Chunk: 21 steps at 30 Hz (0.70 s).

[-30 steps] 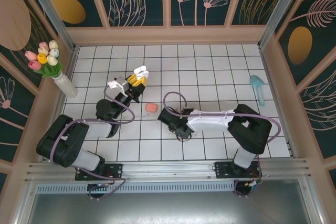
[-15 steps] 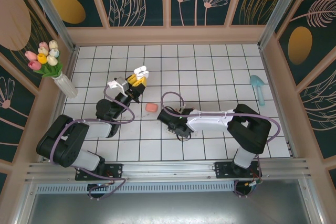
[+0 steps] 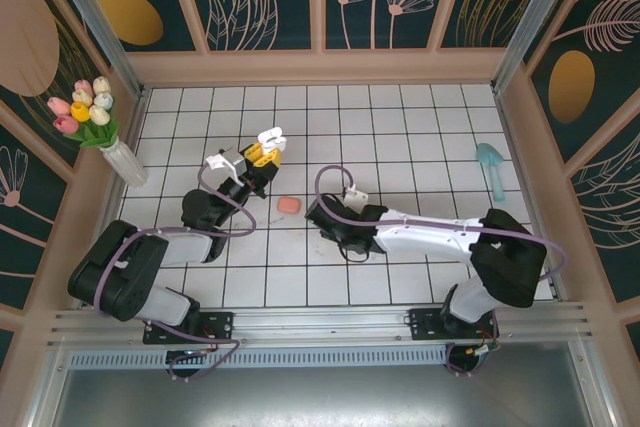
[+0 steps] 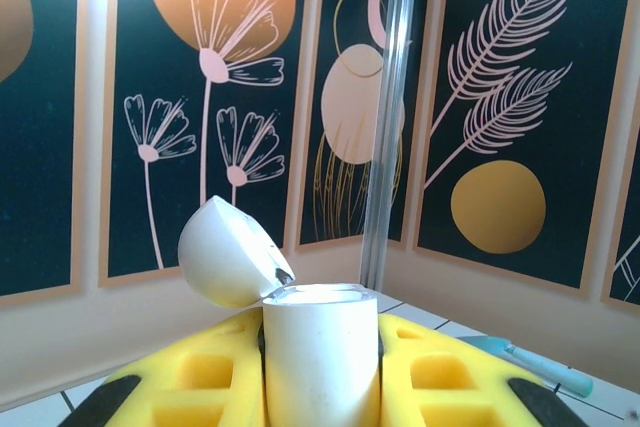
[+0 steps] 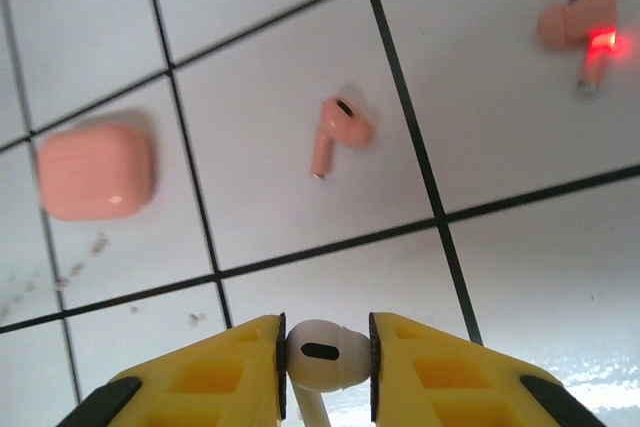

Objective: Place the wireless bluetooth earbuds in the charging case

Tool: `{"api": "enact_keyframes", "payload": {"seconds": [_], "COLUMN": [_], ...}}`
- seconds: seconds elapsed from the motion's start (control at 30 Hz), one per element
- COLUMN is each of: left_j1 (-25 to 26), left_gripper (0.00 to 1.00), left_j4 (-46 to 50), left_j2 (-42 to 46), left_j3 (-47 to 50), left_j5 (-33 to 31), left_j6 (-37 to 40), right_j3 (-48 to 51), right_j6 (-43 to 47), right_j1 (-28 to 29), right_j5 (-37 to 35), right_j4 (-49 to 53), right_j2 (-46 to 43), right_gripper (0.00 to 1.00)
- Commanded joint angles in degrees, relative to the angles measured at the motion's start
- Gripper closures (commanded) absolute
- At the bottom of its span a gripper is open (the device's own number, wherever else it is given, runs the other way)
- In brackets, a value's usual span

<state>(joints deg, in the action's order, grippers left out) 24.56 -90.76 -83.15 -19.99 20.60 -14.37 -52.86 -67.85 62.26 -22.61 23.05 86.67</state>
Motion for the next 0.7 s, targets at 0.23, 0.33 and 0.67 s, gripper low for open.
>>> {"api": "enact_keyframes", "payload": {"seconds": [0.23,0.33,0.67], "left_j1": [0.3,0.3,0.6], "left_gripper": [1.0,1.0,1.0], "left_j4": [2.0,2.7,4.3], "left_j2": [2.2,1.9,-0.4], "left_j3": [-3.8,-4.4,-7.4], "left_j5": [2.2,2.2,2.5], "left_j6": [4.1,5.2,8.5], "right_j3": [-3.6,-5.8,-13.6], "right_j6": [14.0,19.4,36.0], "right_j1": [-4.7,-6.2,-10.3], "right_j5": [-7.1,-7.4,-3.2], "right_j4": [-5.8,-8.4,-21.3], "right_j2": [-11.2,-13.1,-15.4], "right_gripper": [0.72,0.72,0.72]}}
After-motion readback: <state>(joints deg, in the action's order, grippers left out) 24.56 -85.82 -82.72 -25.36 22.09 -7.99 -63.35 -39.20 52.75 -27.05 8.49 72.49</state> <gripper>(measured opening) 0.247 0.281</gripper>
